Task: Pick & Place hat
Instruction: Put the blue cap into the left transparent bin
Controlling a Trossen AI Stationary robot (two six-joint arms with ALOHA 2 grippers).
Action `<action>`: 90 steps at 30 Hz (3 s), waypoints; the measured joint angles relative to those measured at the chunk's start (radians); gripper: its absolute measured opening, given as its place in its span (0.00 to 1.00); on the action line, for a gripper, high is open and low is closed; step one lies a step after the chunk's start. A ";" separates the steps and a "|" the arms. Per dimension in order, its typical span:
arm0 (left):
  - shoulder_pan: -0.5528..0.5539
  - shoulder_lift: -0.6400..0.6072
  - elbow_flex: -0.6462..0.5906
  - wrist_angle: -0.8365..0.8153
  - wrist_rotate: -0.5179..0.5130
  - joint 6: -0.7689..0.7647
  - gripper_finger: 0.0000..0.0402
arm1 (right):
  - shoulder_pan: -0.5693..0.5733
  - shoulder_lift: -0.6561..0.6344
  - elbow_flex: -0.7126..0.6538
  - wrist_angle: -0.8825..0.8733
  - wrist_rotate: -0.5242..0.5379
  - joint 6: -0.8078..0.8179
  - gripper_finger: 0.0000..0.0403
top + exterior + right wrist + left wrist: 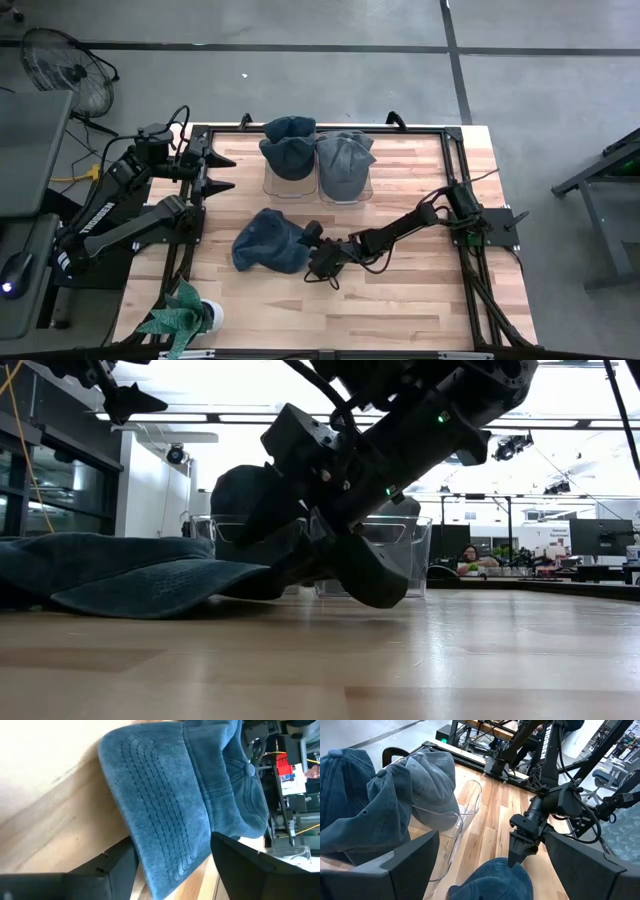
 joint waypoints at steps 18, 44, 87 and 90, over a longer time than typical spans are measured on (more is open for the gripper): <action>0.000 0.000 0.000 0.000 0.001 -0.047 0.90 | 0.019 -0.001 0.004 0.052 0.147 0.161 0.04; 0.000 0.002 -0.001 0.124 -0.133 -0.501 0.90 | 0.149 0.002 0.217 0.277 0.737 -0.481 0.01; 0.000 0.155 0.000 0.178 0.083 -0.636 0.90 | 0.149 -0.127 0.306 0.442 0.795 -0.899 0.01; 0.000 0.154 0.001 0.195 0.121 -0.669 0.90 | 0.136 -0.127 0.306 0.461 0.792 -0.915 0.01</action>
